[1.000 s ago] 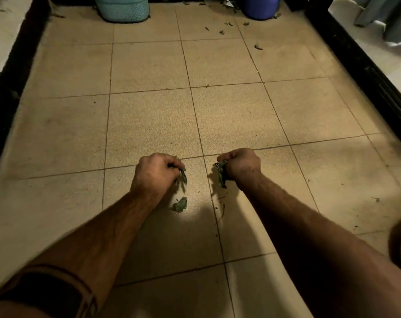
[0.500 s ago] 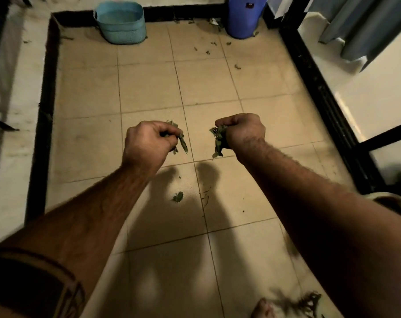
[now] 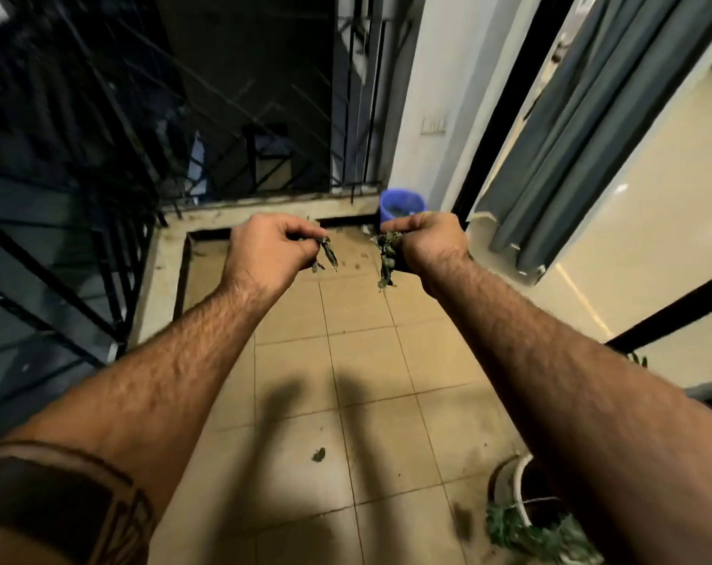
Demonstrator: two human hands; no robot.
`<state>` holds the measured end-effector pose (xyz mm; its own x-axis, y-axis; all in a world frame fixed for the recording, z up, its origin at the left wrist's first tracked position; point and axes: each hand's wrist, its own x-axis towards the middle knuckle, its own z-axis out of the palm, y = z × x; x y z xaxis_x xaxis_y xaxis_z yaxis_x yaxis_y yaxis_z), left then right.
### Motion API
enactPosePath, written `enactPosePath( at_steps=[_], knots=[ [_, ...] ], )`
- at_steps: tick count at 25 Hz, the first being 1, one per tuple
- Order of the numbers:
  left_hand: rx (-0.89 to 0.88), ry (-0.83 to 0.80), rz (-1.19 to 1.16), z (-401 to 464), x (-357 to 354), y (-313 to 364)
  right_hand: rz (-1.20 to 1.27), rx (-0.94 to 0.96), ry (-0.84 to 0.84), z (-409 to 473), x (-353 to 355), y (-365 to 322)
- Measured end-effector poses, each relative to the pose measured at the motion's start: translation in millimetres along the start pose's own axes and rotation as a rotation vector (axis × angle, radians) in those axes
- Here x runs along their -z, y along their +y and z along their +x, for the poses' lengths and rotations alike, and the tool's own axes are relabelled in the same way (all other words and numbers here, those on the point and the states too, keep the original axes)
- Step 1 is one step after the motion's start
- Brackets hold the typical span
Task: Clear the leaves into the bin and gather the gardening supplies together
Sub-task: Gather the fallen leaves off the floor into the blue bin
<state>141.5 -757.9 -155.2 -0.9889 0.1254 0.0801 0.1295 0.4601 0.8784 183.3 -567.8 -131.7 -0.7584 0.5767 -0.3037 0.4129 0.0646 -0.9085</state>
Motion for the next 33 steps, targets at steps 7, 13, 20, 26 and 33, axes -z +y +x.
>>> enactPosePath(
  at_steps=[7, 13, 20, 26, 33],
  knots=[
    [-0.048, 0.053, -0.027, -3.8, 104.0, 114.4, 0.050, 0.057, 0.065, -73.6, 44.4, -149.3],
    [-0.138, 0.041, -0.052, 4.8, 174.1, 179.1, 0.223, 0.152, 0.022, -141.5, 68.8, -222.1],
    [-0.222, -0.045, -0.087, 17.0, 177.0, 222.2, 0.296, 0.181, 0.023, -156.5, 76.8, -264.1],
    [-0.183, -0.019, -0.077, 61.8, 127.7, 237.9, 0.226, 0.179, -0.020, -95.0, 104.9, -284.3],
    [-0.158, 0.087, -0.109, 134.5, 59.1, 291.4, 0.194, 0.148, -0.044, 14.3, 151.2, -319.2]
  ],
)
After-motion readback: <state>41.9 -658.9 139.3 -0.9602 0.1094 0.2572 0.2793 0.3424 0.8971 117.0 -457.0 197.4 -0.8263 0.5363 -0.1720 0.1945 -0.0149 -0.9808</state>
